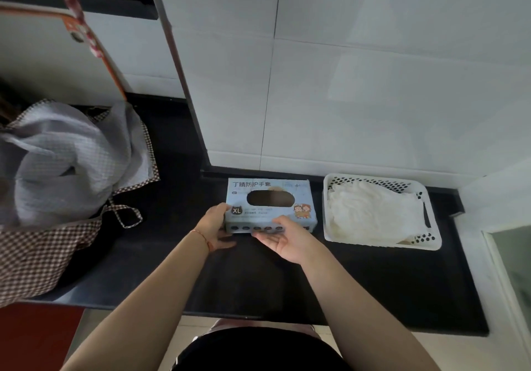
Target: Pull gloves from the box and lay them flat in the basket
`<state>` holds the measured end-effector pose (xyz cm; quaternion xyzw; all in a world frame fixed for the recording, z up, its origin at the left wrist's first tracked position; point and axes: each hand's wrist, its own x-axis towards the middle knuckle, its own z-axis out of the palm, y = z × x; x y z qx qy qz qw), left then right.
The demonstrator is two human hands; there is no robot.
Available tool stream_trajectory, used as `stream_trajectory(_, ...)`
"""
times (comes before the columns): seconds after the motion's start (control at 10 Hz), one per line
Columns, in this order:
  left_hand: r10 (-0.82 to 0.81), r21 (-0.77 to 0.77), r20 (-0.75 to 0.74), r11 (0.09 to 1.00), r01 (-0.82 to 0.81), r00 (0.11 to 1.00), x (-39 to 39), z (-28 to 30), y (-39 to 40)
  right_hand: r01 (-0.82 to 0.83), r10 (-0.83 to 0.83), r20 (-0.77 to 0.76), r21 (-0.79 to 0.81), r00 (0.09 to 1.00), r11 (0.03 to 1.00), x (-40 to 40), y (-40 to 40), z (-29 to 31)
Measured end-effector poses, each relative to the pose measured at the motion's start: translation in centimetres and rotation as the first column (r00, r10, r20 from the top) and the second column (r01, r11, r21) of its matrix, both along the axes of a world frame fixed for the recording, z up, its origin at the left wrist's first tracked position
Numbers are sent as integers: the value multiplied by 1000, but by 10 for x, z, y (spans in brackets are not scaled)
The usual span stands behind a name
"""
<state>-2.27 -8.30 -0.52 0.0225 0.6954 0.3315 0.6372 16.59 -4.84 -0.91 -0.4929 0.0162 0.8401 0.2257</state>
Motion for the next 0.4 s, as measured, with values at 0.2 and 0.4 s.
stream_trajectory(0.2,-28,117,-33,993,32,999,2,3,22,-55,51,165,21,985,998,-9,15,-7)
stream_trajectory(0.4,-115,88,-185,987,133,976,4,-2,27,-334,310,295,34,904,942,2,21,6)
